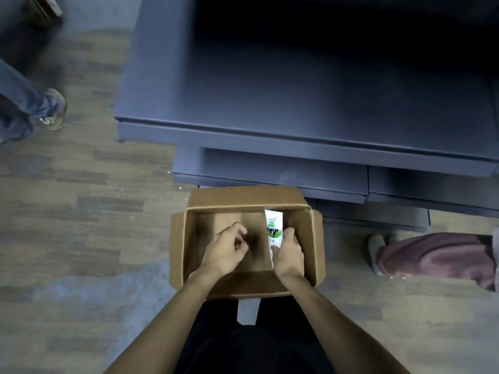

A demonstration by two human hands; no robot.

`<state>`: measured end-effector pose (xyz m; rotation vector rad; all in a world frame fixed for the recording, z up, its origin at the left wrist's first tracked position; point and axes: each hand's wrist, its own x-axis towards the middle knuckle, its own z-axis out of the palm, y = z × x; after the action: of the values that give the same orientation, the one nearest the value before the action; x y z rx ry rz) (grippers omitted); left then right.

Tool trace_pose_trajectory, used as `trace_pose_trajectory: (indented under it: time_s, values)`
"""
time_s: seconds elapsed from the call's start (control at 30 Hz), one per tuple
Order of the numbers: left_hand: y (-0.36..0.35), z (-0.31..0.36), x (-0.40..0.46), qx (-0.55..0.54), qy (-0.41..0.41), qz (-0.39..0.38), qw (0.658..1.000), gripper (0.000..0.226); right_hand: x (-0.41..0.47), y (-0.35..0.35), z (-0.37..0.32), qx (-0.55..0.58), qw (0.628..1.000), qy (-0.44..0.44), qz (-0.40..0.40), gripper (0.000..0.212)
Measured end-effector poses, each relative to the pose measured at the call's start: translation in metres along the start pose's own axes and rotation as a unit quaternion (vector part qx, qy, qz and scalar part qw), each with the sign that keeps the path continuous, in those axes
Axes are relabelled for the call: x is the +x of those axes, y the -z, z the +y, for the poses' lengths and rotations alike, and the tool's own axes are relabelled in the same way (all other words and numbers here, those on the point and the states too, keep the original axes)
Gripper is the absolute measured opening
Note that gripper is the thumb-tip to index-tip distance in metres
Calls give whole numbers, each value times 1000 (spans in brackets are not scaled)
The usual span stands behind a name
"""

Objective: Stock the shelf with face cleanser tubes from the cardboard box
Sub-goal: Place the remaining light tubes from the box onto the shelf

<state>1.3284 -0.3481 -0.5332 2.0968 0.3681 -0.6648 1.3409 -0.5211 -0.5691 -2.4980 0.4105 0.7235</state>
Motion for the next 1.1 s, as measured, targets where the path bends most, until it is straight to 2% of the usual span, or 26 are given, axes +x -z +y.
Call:
trace_pose_trajectory:
  time_s: [0.17,0.27,0.47,0.8,1.1]
  values:
    - [37,20,-16,12,-77,31,996,23,-32,31,-11,84,990,114,5,30]
    - [55,39,-23,-26,-115,68,991,23,-43,56,-29,119,978,168,26,36]
    - [90,85,-44,-48,-232,118,964,24,-63,119,-75,164,950,254,77,48]
    - [172,189,-84,-85,-370,232,895,30,-100,226,-153,273,876,376,127,41]
    - [226,284,-127,-72,-503,256,822,28,-131,334,-197,273,812,482,183,45]
